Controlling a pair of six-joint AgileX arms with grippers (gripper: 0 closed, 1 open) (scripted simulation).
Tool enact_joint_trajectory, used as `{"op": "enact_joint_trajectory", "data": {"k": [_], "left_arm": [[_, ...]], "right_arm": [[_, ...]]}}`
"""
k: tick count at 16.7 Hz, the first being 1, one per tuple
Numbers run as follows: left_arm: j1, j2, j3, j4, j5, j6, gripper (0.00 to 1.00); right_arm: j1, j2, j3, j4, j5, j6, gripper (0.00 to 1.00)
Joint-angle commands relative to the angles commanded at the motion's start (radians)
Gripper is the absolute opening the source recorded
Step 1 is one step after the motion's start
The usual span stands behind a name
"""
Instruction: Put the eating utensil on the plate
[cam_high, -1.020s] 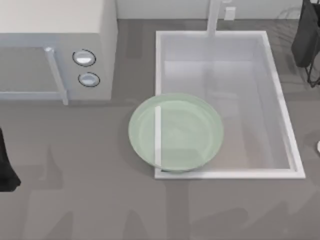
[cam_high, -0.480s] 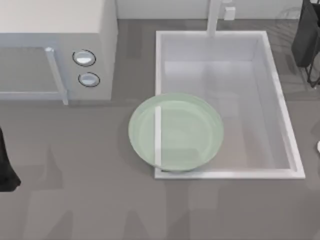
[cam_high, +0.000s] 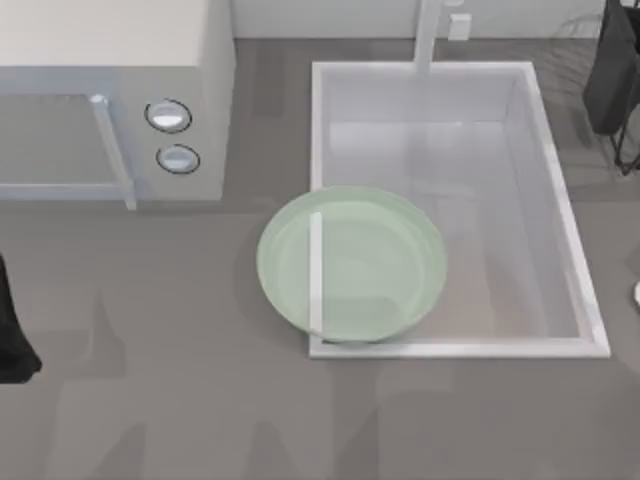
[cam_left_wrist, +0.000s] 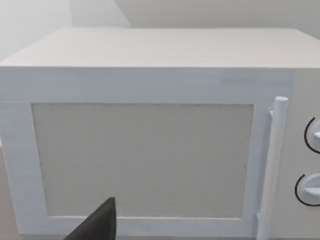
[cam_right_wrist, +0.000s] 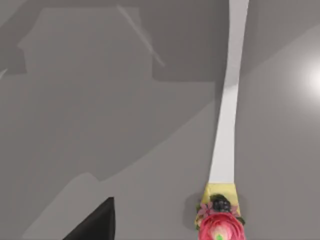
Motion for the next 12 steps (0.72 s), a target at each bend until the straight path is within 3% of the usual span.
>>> {"op": "enact_joint_trajectory", "data": {"k": [4, 12], "left_arm": [[0.000, 0.000, 0.000, 0.000, 0.000, 0.000, 1.00], [0.000, 0.000, 0.000, 0.000, 0.000, 0.000, 1.00]], "right_arm": [[-0.002, 0.037, -0.043, 0.073, 0.000, 0.002, 1.00], [-0.004, 0.193, -0.221, 0.412, 0.000, 0.003, 1.00]]}}
